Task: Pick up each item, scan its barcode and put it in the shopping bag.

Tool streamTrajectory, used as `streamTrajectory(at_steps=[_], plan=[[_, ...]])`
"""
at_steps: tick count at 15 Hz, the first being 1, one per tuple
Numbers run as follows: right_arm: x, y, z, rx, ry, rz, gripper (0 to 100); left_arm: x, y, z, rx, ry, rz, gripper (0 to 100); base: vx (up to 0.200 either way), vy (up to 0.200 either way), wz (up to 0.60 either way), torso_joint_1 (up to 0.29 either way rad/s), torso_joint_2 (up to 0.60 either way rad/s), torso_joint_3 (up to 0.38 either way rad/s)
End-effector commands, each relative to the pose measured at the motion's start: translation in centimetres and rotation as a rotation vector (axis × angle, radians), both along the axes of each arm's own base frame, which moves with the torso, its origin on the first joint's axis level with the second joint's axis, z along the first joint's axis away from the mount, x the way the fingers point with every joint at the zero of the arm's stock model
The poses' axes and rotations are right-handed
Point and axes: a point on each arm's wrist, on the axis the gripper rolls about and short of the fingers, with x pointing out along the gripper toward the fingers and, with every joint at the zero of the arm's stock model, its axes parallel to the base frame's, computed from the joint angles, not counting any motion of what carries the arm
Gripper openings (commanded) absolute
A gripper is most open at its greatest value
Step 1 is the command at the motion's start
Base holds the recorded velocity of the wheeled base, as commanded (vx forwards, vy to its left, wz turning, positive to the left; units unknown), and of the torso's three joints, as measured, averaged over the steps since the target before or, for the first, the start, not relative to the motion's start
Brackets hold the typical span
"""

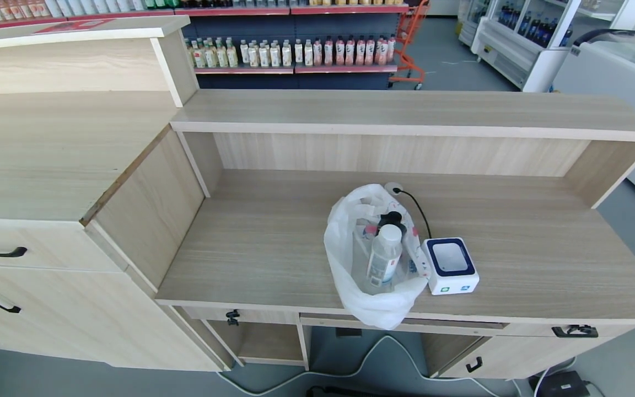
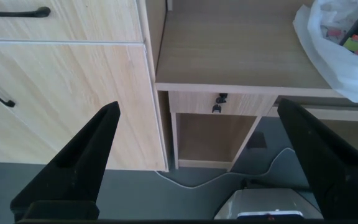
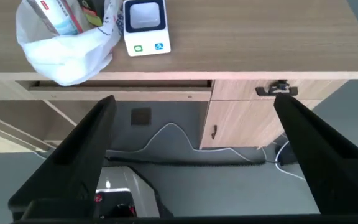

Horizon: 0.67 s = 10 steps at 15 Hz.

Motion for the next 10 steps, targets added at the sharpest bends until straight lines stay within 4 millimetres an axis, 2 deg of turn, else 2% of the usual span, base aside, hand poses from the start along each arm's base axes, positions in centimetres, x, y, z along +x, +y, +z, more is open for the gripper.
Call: streamTrajectory(at_steps=[1,10], plan=[[-0.53,-0.04,-0.16,0.000,-0.069,0.026,100,0.00,0.00,0.00,0.000,0.000,0.000,100,0.000,0.000,0.00,0.000,0.00,0.000],[-0.53,-0.04,-0.16,0.011,-0.069,0.024,100,0.00,0.00,0.00,0.000,0.000,0.000,100,0.000,0.000,0.00,0.000,0.00,0.000]])
